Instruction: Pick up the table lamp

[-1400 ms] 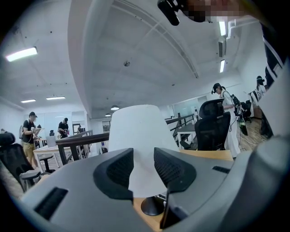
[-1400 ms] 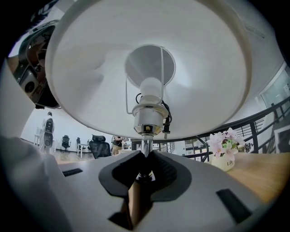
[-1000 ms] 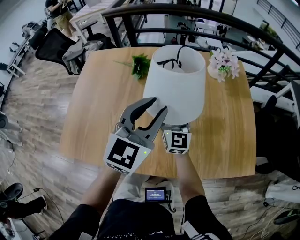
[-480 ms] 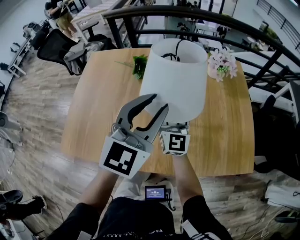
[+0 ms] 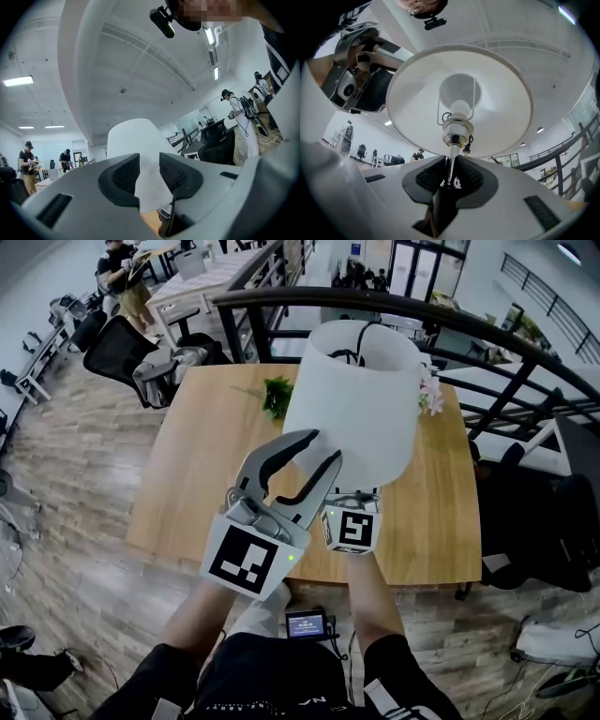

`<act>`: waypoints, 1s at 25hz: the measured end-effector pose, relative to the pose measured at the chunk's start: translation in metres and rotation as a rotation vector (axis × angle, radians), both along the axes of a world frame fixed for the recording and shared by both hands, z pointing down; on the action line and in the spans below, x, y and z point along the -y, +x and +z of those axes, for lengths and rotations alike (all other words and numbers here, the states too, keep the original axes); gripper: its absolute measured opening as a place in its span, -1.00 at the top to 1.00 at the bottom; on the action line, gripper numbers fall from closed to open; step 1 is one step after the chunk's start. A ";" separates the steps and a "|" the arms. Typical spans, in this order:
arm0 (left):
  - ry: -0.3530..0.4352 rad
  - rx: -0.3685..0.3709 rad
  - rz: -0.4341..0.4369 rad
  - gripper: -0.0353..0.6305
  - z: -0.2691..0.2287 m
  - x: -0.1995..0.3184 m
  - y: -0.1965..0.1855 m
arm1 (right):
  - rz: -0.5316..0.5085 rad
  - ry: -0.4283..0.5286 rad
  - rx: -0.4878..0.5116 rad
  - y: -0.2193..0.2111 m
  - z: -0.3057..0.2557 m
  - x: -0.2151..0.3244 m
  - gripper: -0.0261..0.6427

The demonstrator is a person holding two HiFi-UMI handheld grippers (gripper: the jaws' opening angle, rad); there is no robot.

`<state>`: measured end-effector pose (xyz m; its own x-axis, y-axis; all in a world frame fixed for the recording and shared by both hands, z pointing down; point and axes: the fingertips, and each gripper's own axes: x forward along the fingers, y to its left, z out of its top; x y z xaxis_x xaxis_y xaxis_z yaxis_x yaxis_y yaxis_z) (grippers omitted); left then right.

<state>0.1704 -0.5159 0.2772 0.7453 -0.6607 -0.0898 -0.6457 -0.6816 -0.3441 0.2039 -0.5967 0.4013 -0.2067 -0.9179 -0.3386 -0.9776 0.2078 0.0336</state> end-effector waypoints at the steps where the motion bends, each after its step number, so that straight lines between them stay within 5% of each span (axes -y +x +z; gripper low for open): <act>1: 0.009 -0.012 0.000 0.48 -0.012 -0.008 0.000 | 0.002 0.013 0.000 0.001 -0.013 -0.007 0.65; 16: 0.061 -0.143 0.041 0.48 -0.109 -0.117 -0.023 | 0.053 0.112 -0.043 0.002 -0.125 -0.111 0.65; 25: 0.057 -0.159 0.103 0.48 -0.110 -0.205 -0.103 | 0.099 0.097 -0.068 -0.079 -0.125 -0.203 0.65</act>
